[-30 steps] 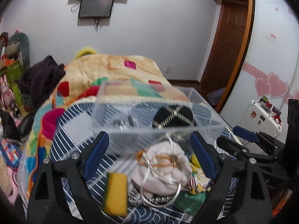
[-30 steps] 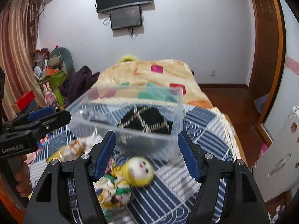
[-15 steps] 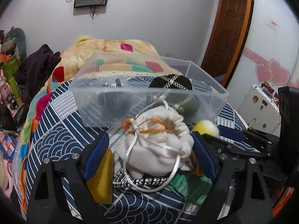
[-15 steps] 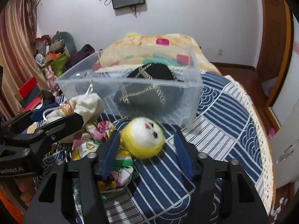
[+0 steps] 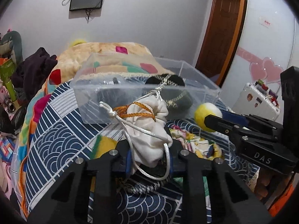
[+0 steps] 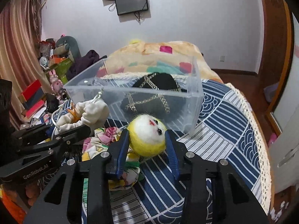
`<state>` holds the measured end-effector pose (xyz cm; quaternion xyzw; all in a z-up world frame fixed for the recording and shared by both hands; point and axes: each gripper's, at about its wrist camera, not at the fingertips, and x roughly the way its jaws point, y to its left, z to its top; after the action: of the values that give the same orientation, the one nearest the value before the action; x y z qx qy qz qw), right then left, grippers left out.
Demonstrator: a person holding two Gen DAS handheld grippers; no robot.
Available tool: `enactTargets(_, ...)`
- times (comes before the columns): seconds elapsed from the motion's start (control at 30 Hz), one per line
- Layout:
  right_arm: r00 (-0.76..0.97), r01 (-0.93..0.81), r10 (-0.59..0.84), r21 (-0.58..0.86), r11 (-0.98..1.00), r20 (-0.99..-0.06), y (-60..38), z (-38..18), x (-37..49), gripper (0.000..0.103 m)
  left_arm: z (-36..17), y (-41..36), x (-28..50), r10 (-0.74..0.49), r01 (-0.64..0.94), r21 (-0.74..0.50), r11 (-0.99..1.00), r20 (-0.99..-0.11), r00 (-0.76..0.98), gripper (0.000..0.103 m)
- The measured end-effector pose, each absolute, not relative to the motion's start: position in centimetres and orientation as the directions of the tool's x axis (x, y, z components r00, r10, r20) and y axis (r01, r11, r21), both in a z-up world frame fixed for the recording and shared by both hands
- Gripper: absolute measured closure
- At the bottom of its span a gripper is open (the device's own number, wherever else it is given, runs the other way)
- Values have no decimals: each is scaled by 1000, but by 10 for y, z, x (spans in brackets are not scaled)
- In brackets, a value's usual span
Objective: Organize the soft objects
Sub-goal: 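Lower the doll into the box with the right tool while the left tool drops the pouch in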
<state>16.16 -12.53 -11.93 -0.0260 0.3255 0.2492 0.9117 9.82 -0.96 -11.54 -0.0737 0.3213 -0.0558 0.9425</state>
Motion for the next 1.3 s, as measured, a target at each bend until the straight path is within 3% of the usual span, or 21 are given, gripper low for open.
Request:
enactTargets(0.67, 802, -447, 433, 69, 892, -410, -134, -42, 163, 67, -34, -2, 107, -135, 80, -145, 986, -418, 898, 76)
enactTargets(0.8, 809, -429, 423, 80, 900, -409, -131, -42, 176, 67, -37, -6, 128, -132, 80, -133, 988, -442, 887, 76)
enactTargets(1.07, 779, -402, 380, 68, 913, -499, -118, -72, 199, 67, -65, -15, 177, -168, 101, -150, 984, -557, 814, 76)
enactTargets(1.3, 747, -397, 365, 68, 915, -556, -117, -88, 211, 67, -86, -27, 203, -117, 79, -88, 993, -639, 760, 76)
